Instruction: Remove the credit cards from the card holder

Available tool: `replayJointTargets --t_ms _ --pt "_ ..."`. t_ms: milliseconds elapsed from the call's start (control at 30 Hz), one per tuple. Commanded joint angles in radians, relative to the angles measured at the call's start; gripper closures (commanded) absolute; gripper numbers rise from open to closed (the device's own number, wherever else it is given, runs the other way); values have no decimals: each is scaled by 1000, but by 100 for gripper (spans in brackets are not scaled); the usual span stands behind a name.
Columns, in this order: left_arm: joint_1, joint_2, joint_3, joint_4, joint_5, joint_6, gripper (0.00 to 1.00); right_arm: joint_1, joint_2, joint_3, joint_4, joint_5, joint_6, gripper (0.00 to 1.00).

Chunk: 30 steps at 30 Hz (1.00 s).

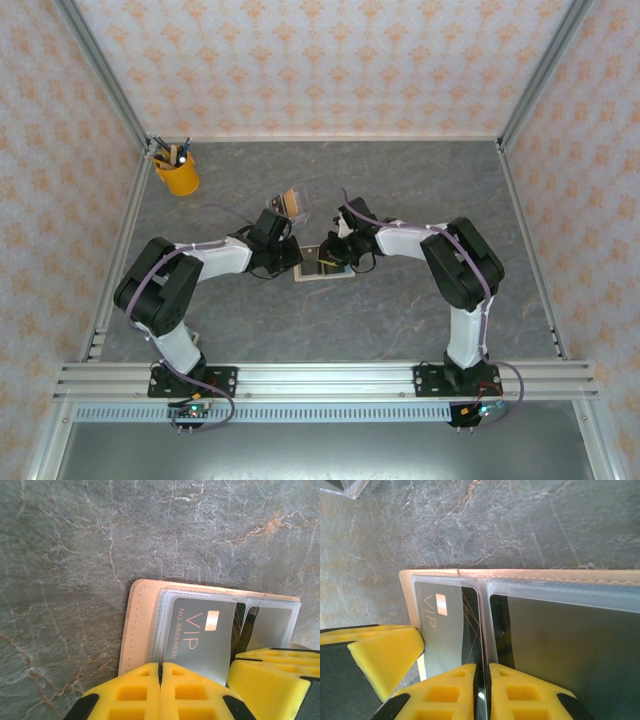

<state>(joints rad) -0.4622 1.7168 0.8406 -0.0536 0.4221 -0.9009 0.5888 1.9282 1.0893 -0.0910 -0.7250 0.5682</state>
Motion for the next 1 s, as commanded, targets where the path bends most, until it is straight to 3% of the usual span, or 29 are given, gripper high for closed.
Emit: replayJointTargets --t_ms 0,333,767,967 --pt "-16 64 -55 -95 10 -10 95 11 -14 -15 108 -80 31 86" --pt "-16 29 -56 -85 24 -10 88 9 -49 -35 132 -74 43 100" --pt "-5 -31 -16 -153 -11 32 82 6 -122 -64 12 68 -26 100" --pt "-4 -26 -9 -144 5 36 84 6 -113 -42 -66 54 -31 98"
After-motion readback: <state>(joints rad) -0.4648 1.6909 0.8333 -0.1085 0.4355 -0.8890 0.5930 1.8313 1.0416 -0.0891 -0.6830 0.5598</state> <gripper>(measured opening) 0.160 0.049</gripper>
